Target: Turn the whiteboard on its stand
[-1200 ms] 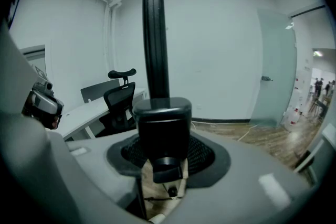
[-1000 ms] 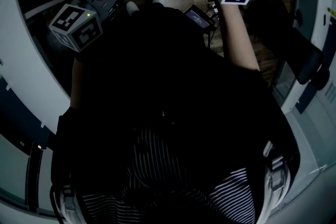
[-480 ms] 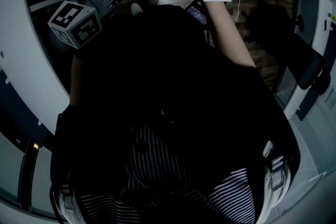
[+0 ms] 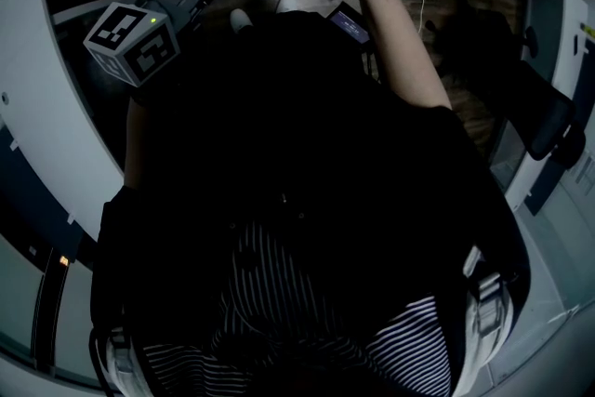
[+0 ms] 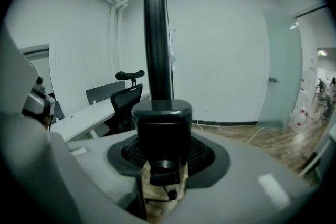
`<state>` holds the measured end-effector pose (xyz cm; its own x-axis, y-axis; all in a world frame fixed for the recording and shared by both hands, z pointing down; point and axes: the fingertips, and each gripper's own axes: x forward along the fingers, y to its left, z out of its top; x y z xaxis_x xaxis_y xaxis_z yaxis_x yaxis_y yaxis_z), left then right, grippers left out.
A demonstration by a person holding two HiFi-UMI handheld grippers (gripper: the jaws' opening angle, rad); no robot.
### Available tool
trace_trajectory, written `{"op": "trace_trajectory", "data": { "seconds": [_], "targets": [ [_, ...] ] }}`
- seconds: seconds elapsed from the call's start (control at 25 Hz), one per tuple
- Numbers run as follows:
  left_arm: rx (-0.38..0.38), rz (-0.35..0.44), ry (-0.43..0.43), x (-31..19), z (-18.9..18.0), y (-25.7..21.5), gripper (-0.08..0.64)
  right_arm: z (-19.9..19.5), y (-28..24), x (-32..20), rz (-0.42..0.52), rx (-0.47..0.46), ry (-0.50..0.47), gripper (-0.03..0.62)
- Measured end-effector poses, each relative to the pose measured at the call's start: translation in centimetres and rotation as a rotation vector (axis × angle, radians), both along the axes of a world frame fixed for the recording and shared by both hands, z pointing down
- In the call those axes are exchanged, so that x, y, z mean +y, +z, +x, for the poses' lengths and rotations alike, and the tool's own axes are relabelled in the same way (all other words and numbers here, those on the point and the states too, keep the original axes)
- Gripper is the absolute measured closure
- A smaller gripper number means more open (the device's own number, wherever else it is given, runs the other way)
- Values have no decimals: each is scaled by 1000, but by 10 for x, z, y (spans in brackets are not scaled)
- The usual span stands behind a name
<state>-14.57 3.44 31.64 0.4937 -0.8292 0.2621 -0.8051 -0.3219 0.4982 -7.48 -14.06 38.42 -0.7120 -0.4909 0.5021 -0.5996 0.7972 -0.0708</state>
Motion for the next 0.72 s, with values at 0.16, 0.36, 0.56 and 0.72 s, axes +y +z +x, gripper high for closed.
{"op": "trace_trajectory", "data": {
  "seconds": [0.16, 0.36, 0.56, 0.72],
  "targets": [
    [-3, -10, -15, -6, 3, -1, 557, 6, 1, -19, -7, -1, -21, 410],
    [-6, -24, -34, -14, -2, 2, 557, 19, -3, -33, -7, -9, -23, 410],
    [-10, -24, -24, -49, 11, 6, 557, 64, 5, -76, -26, 9, 40, 410],
    [-11, -26, 4, -61, 34, 5, 557, 112, 6, -98, -28, 22, 93, 410]
  ]
}}
